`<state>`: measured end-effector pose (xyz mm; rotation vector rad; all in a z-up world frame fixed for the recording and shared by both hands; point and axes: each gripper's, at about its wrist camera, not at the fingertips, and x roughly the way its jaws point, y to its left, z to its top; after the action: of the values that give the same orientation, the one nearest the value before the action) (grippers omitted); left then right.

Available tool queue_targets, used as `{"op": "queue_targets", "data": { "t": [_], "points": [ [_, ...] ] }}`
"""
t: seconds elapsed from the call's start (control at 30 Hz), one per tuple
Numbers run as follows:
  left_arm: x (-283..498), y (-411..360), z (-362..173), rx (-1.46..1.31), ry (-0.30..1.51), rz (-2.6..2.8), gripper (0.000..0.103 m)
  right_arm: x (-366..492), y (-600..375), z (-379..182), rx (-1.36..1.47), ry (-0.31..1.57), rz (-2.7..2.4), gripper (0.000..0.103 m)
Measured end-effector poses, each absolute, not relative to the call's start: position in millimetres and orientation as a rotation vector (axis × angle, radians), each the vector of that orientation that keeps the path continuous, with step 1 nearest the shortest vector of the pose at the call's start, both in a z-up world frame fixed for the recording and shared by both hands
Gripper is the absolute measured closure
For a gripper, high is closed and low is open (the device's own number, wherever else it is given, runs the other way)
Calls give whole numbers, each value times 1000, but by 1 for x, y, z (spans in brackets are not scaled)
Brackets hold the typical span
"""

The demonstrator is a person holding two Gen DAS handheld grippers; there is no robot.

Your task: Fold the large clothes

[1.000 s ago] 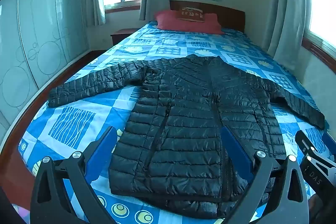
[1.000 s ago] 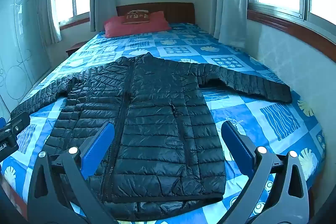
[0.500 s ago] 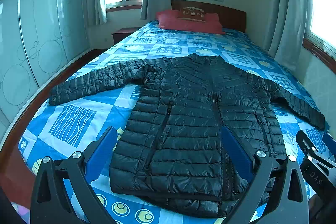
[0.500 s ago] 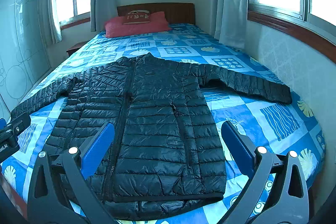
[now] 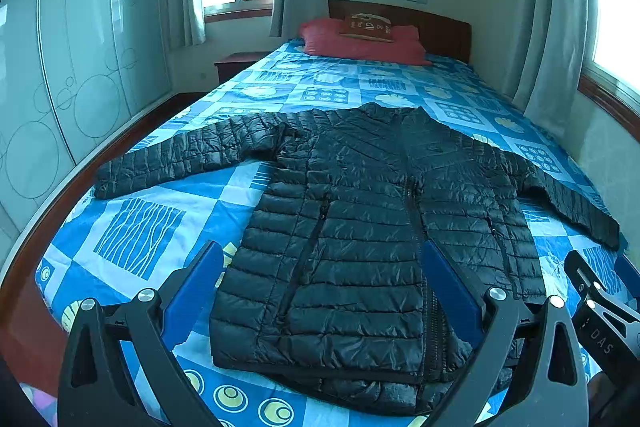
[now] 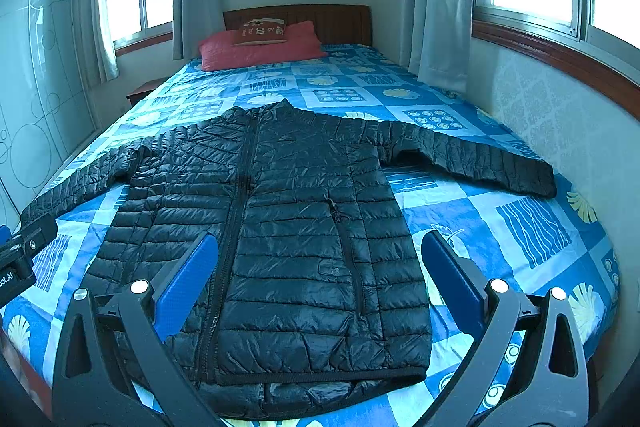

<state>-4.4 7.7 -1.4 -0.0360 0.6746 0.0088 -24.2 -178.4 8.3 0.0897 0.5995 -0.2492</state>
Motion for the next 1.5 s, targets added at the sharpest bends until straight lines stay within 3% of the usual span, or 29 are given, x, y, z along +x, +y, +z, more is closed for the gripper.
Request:
{"op": "queue_targets", "data": {
  "t": [1.5],
  "points": [
    [-5, 11, -3, -43, 679, 10, 5, -25, -175, 7, 88, 600, -249, 2]
  ]
}}
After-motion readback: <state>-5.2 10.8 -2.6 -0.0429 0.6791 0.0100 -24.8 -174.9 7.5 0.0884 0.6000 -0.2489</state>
